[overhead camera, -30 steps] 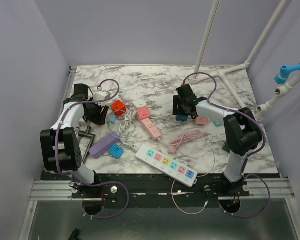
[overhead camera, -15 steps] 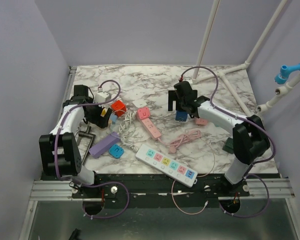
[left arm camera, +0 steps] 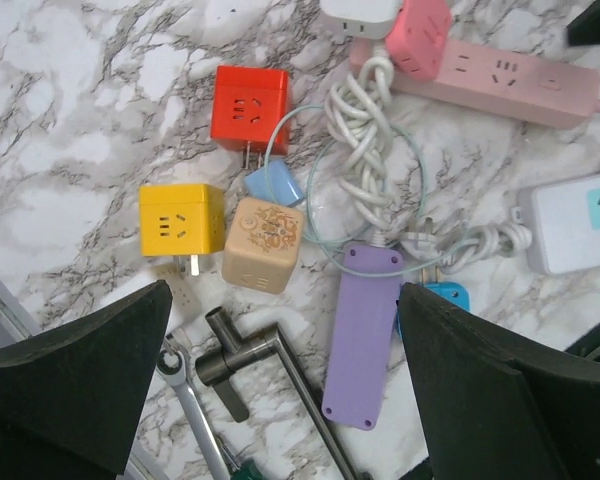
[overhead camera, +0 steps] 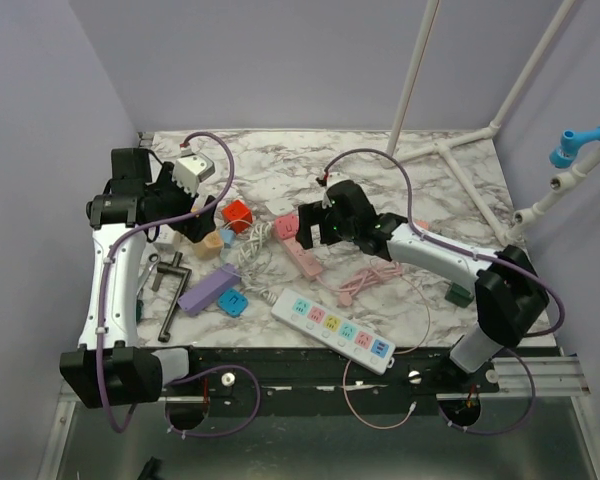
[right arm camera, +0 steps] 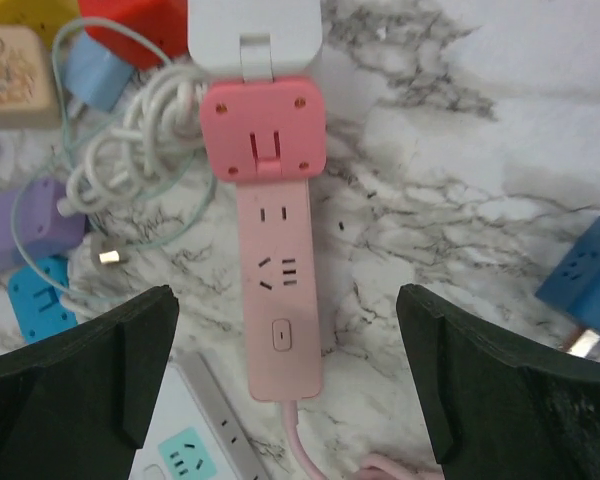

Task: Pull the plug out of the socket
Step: Place the plug at the center of the board, then remove the plug from the socket.

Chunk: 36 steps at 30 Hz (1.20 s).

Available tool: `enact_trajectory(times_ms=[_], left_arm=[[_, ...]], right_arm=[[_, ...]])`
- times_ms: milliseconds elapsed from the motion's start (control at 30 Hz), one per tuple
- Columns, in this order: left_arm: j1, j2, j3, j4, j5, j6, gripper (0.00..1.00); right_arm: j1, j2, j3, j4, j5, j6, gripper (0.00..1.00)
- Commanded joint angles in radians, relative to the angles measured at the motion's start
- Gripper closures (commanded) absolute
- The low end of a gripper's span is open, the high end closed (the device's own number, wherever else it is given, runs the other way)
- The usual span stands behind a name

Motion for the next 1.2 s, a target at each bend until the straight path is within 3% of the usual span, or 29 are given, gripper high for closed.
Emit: enact_trajectory(times_ms=[0, 233, 533, 667, 867, 1000, 1067, 1167], left_arm=[[-0.002, 0.000, 0.086, -0.138, 0.128, 0.039, 0.02], [-0.037, 0.006, 0.122, -0.153, 0.105, 0.037, 0.02], [-0.067, 0.015, 0.131, -0.122, 0.084, -0.008, 0.02], [-0.080, 0.005, 0.115, -0.075, 0.082, -0.051, 0.02], [-0.088, -0.106, -0.037, 0.150, 0.098, -0.146, 0.02], [-0.137, -0.124, -0.081, 0.183, 0.120, -0.140, 0.01], [-0.154, -0.109, -0.092, 0.172, 0.156, -0.144, 0.01], [-0.191, -0.080, -0.128, 0.186, 0.191, -0.144, 0.01]], right_arm=[[-0.005, 0.072, -0.079, 0.101, -0.204, 0.022, 0.00], [0.003, 0.132, -0.070, 0.124, -0.209, -0.019, 0.00], [0.087, 0.254, -0.017, 0.081, -0.039, -0.089, 0.00], [0.100, 0.266, -0.049, 0.139, 0.041, -0.101, 0.03], [0.109, 0.225, -0.144, 0.306, 0.116, -0.137, 0.39], [0.113, 0.178, -0.220, 0.403, 0.151, -0.178, 0.79], [0.115, 0.156, -0.253, 0.439, 0.173, -0.191, 0.85], [0.128, 0.117, -0.310, 0.504, 0.224, -0.225, 0.86]])
